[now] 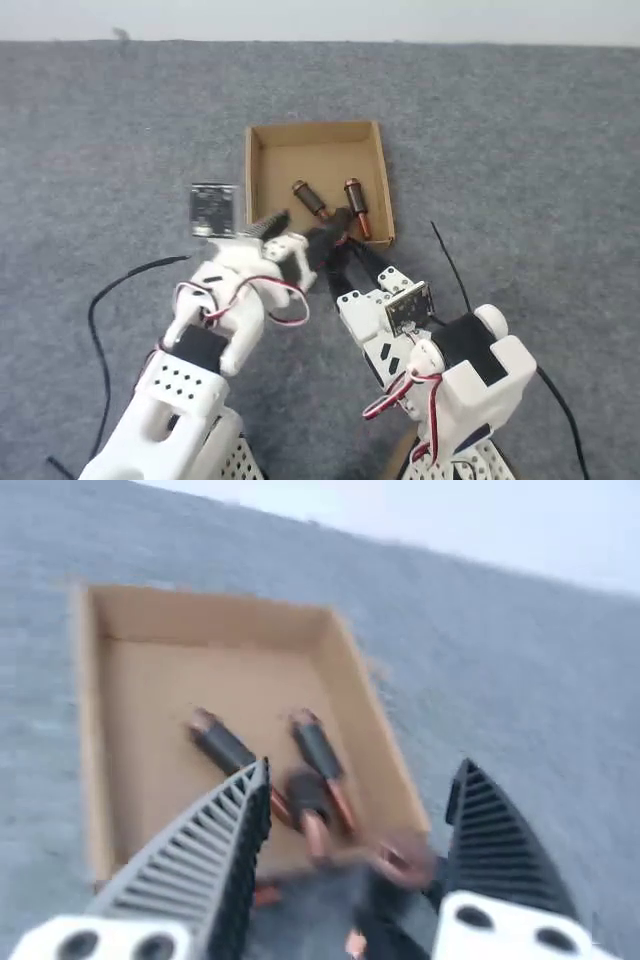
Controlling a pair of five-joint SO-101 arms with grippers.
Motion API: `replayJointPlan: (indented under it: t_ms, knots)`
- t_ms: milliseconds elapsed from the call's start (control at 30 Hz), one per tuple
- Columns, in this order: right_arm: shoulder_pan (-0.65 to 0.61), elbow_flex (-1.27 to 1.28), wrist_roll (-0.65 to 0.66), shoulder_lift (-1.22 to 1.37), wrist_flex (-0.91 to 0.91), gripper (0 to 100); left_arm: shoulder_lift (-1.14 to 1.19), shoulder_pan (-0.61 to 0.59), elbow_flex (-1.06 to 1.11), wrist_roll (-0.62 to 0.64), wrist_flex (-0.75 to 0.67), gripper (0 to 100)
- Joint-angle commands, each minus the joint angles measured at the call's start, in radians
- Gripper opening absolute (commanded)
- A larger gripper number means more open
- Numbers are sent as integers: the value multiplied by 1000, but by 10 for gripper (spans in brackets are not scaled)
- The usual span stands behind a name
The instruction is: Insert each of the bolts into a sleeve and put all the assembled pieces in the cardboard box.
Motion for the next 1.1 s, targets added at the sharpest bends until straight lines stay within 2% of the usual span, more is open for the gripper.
replayJointPlan:
  t_ms: [0,133,200,467,567,633,800,1067]
  knots:
    - [7,-38,-6,-7,-4,6,-5,-106,-54,31,-41,191]
    - [8,-37,-6,-7,-4,6,-5,-189,-39,26,-41,50]
    - [8,-35,-6,-7,-4,6,-5,-236,-38,-18,-41,6]
    - [16,-35,-6,-7,-5,6,-5,-278,180,-304,-41,15]
    - [15,-34,-6,-7,-5,6,-15,-298,220,-370,-35,15]
    - [16,-25,-6,-16,-5,6,-48,-344,202,-374,54,15]
    - [19,-15,-5,-18,-7,6,-121,-367,116,-379,413,19]
    - [27,-14,-5,-19,-8,6,-29,-285,105,-430,539,19]
